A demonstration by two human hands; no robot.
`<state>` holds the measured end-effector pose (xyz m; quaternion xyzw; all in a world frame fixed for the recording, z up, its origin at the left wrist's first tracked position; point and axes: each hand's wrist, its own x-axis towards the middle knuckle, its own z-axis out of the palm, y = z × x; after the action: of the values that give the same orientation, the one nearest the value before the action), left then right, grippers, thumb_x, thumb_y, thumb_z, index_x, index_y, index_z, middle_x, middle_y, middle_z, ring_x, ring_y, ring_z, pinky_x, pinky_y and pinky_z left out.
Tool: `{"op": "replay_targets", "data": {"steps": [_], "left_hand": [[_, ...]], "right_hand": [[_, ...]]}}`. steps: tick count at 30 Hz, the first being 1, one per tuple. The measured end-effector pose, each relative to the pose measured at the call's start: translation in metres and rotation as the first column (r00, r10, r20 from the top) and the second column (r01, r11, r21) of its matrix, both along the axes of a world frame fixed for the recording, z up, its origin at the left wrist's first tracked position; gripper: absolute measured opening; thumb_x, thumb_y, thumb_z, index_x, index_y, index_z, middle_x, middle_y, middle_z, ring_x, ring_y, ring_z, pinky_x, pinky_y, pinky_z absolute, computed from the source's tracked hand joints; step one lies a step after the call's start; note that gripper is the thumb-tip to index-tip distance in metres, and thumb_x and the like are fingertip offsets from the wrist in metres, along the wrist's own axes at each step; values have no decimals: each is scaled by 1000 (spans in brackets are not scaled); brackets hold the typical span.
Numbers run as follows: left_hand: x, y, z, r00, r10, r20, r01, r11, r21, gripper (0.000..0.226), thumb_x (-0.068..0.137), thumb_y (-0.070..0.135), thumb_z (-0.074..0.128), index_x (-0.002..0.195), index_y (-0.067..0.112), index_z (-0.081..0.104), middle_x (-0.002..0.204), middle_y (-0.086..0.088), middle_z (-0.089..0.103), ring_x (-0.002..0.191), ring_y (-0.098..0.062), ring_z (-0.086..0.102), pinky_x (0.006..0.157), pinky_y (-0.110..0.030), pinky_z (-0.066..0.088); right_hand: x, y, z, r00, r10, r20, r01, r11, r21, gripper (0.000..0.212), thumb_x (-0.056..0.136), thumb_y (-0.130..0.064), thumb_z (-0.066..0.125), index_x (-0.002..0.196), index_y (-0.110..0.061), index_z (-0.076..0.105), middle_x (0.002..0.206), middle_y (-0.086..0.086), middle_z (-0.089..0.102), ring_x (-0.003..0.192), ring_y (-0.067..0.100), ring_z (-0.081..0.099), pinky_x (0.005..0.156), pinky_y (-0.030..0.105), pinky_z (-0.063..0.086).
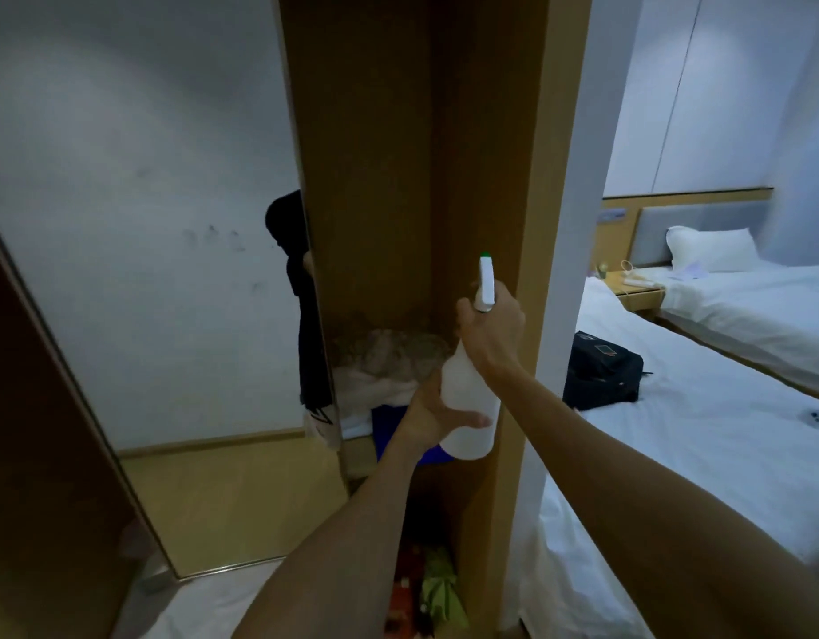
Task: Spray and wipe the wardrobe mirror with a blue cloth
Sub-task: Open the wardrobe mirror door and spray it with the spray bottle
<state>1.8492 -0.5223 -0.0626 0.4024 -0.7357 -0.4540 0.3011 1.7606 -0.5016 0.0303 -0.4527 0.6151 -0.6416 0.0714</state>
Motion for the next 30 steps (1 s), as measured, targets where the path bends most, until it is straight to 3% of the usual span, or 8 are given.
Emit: {"op": "replay_targets", "data": {"steps": [5,6,9,15,17,23,28,30], "left_hand": [[43,65,16,987,44,-152,-43,999,11,103,63,22,92,147,23,32,139,3,48,128,-16,44,99,-28,44],[52,79,19,981,83,-177,-80,997,22,108,56,31,94,146,25,34,138,5,49,127,-16,45,97,-29,44],[76,102,16,966,167,-197,-177,984,-31,125,35,57,92,143,31,35,137,7,49,127,-16,45,103,-45,46],[131,112,30,952,199,-232,-237,959,-153,100,58,32,93,139,32,33,133,4,49,124,-18,47,102,-48,47],[151,112,41,946,205,-252,-255,948,-188,100,55,41,90,137,33,32,132,5,50,123,-17,48,102,-47,47],[213,98,74,917,233,-323,-320,914,-249,112,46,55,82,140,24,32,127,10,48,117,-9,47,85,-14,41],[251,85,88,890,270,-367,-361,909,-207,112,46,49,94,139,27,35,130,5,54,120,-16,52,100,-41,49],[258,84,89,893,269,-361,-356,913,-201,107,46,47,95,134,28,37,128,7,55,118,-12,54,93,-35,53]], "right_hand": [[43,43,20,999,15,39,-14,999,-42,18,92,-18,64,109,-13,60,83,0,60,79,27,65,75,44,61],[52,51,24,999,22,49,-20,999,-45,8,92,-17,64,99,-18,60,81,1,59,79,31,65,74,47,61],[75,70,37,995,21,99,-18,999,-37,28,93,-15,62,77,-32,45,73,-3,54,77,35,67,73,51,60],[139,89,70,996,87,30,-86,995,-45,19,93,-18,61,84,-29,48,76,-5,55,75,22,65,76,42,59],[160,87,84,992,127,-8,-127,992,-20,9,93,-22,60,92,-19,51,77,-5,55,71,14,59,72,34,53],[234,91,130,971,237,-37,-236,971,30,56,71,-49,58,113,-13,54,105,11,61,91,26,61,79,40,52],[278,94,152,958,274,-86,-277,961,-14,32,83,-31,62,109,-14,54,107,10,60,90,22,59,77,33,49],[283,93,153,957,287,-46,-288,957,-33,22,90,-21,62,108,-15,53,94,2,58,77,11,56,67,23,43]]}}
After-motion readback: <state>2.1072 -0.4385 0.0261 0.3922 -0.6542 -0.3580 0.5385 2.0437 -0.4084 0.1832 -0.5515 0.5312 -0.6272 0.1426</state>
